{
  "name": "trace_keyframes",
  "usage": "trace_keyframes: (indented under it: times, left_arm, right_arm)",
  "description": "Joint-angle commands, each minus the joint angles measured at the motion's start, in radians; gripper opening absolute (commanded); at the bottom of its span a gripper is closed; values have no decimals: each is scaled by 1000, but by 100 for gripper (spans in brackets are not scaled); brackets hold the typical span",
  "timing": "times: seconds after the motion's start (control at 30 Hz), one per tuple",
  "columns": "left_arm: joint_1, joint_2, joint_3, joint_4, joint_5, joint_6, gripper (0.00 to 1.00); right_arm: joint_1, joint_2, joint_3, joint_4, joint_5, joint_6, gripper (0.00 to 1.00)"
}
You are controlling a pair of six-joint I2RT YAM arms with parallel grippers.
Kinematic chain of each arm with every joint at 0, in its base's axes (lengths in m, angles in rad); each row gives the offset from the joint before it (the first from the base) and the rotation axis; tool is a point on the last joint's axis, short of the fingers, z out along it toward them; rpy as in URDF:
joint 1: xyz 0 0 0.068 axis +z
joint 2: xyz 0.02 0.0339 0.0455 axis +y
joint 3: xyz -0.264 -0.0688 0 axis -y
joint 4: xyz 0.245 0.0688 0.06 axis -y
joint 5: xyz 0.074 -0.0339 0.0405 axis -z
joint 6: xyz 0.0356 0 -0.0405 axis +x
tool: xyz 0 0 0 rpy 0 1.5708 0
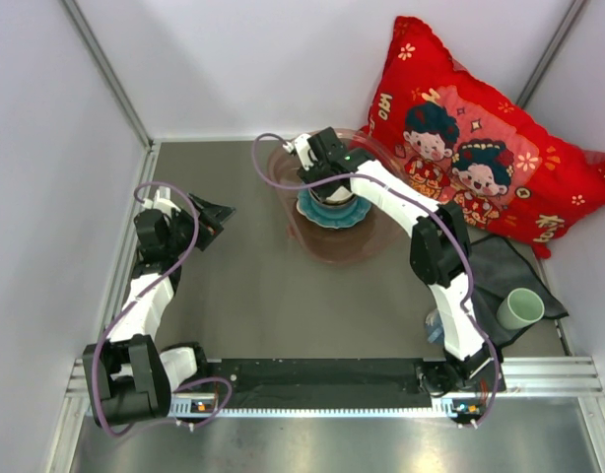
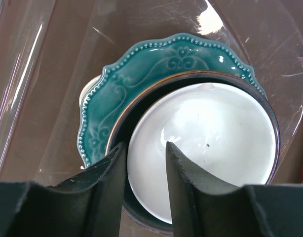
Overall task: Place the mixed dishes into the plastic bin
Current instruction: Place the bowl in the plastic bin, then pick up the cup at the corner of the board.
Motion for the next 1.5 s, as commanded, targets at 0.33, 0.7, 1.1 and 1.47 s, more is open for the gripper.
trace_keyframes:
  times: [0.33, 0.7, 1.1, 1.47]
  left_arm:
    - [11, -34, 9, 12, 4, 26, 97]
    - [8, -19, 42, -31, 18, 62, 96]
    - [5, 4, 42, -21, 36, 48, 96]
    - [-28, 16, 40, -28, 26, 56, 96]
  right_arm:
    - [11, -374, -140, 128, 177, 234, 49]
    - [13, -787, -620, -42, 469, 784, 57]
    - [8, -1033, -939, -495, 664, 1366, 67]
    - [-127, -1350, -1065, -656, 619, 1382, 67]
